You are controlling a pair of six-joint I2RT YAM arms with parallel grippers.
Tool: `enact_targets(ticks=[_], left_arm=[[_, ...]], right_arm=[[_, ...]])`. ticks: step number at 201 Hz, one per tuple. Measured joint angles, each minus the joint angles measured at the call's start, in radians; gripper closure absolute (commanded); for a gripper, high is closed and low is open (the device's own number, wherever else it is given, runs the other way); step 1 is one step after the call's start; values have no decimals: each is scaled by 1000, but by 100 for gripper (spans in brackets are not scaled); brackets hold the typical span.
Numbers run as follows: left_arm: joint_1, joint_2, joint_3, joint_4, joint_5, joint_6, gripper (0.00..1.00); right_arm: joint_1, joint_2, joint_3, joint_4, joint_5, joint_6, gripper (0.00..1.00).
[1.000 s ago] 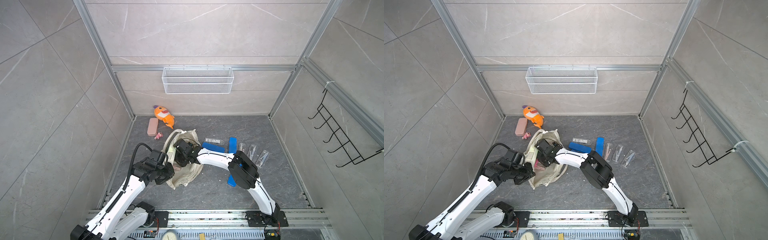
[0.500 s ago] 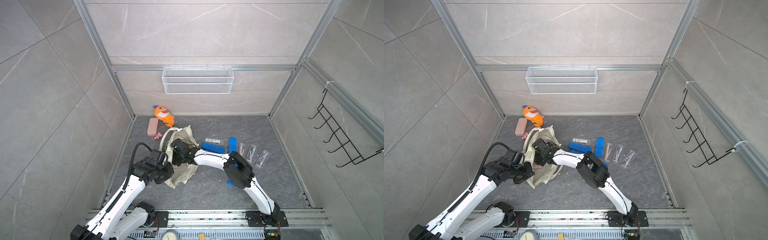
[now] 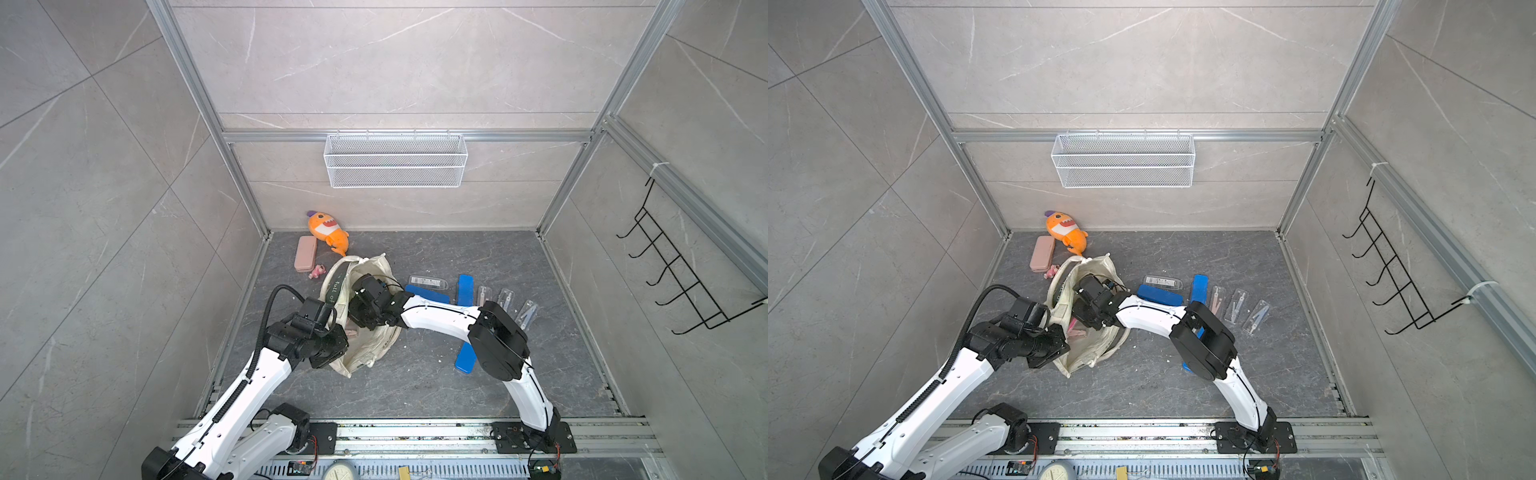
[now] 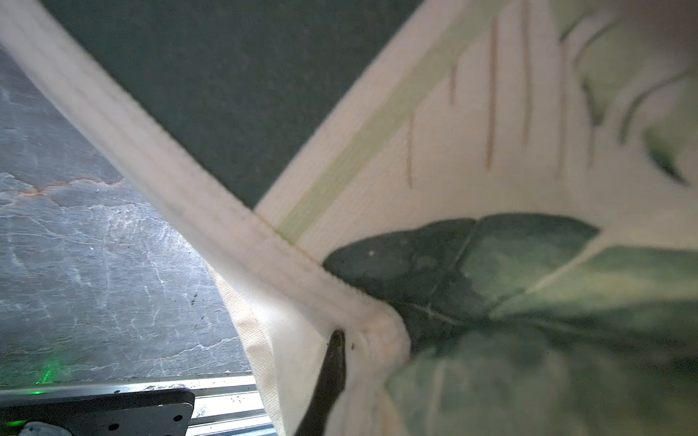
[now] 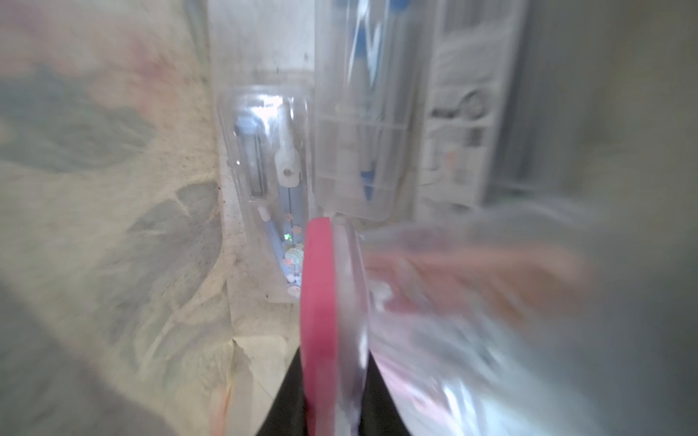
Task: Take out the compass set from the canvas bag
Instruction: Pick up the compass set from the canvas bag.
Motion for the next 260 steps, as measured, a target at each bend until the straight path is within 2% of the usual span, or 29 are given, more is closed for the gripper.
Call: enact_targets(ticks=[104,177,208,260], left_arm=[[-1,31,14,11,5,0,100],[-2,60,24,27,6,0,100],[-2,70,31,28,8,0,100],[-2,85,34,35,9,1,100]], right_arm=[[-16,-389,-237,-146,74,-169,100],[-80,-657,-354,-216,109,-209,100],[-137,-786,-421,-267,108,-229,100],[-320,-1024,-546,-398,114,-283,100]])
